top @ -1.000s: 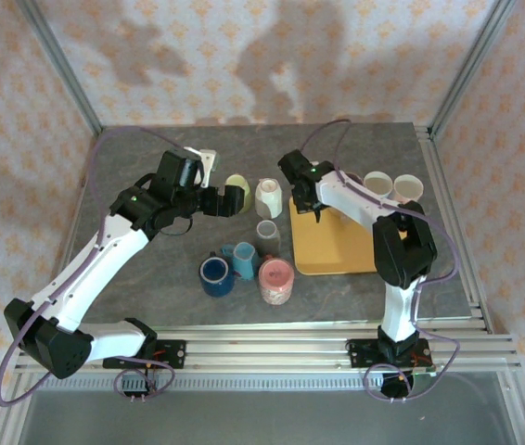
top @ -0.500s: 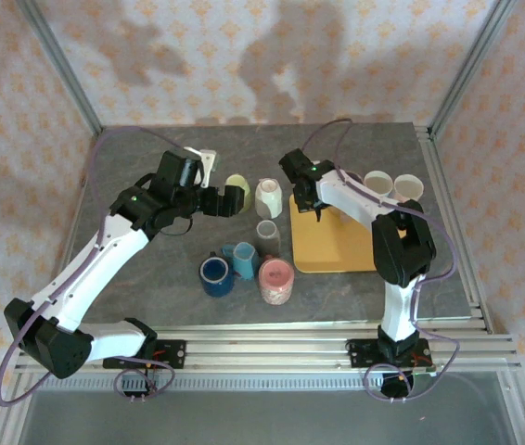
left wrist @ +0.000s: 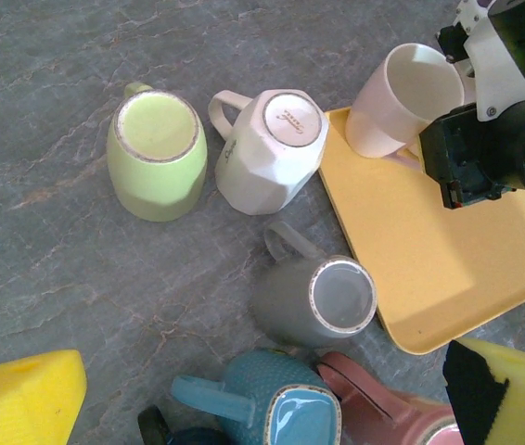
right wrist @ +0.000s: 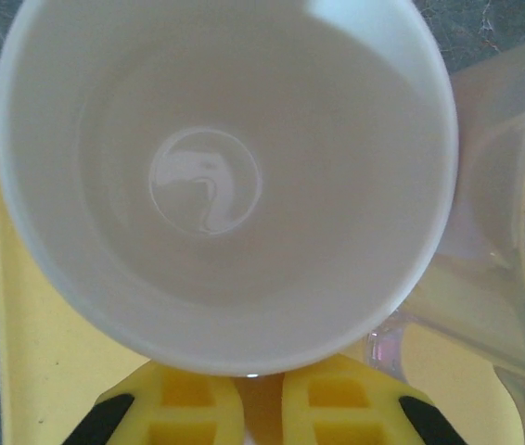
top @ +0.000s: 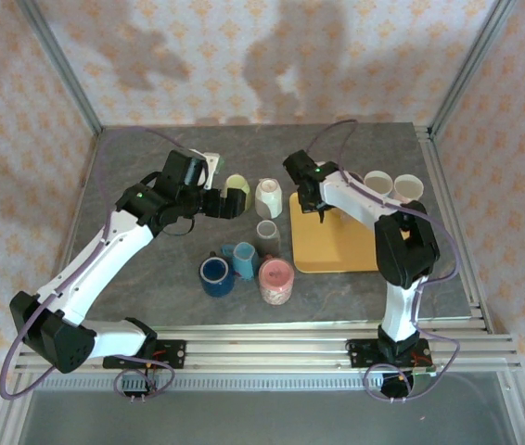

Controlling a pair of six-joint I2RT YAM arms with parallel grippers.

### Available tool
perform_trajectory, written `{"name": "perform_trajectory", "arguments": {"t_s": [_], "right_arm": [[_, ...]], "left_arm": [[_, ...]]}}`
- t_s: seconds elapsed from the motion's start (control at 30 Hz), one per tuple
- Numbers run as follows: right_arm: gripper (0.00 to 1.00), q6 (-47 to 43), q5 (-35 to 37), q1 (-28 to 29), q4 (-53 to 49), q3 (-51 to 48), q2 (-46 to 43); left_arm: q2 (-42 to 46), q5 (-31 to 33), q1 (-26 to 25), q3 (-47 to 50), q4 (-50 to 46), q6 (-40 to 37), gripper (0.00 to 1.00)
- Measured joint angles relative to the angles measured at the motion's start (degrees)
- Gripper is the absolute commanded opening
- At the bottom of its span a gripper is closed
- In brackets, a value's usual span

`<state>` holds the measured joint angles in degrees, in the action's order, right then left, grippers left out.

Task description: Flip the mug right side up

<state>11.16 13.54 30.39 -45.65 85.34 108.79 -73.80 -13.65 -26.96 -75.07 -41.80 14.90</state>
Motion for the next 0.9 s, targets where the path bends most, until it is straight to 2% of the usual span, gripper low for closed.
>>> {"name": "perform_trajectory", "arguments": {"t_s": [0.1, 0.3, 0.63, 0.77, 0.9], "right_arm": [[0.18, 0.02, -0.11, -0.07, 0.24, -0.39, -0.24], [0.33, 0.46, -0.85, -0.13, 0.68, -0.76, -0.35], [0.38, 0.92, -2.25, -0.24, 0.74, -1.03, -2.89], [0.41, 1.66, -4.17, -0.24, 0.98, -2.69, -6.97], [0.46, 2.54, -6.71, -0.24, 1.33, -4.48, -12.46]], "left_arm": [[0.0, -0.04, 0.0, 0.0, 0.0, 0.0, 1.0], [0.0, -0.33, 0.0, 0.0, -0.02, -0.04, 1.0], [0.02, -0.52, 0.26, 0.0, -0.02, -0.02, 1.0], [-0.04, 1.42, 0.76, 0.0, -1.14, 0.15, 1.0], [-0.96, 3.74, 0.85, -0.37, -2.47, 1.77, 0.95]]}}
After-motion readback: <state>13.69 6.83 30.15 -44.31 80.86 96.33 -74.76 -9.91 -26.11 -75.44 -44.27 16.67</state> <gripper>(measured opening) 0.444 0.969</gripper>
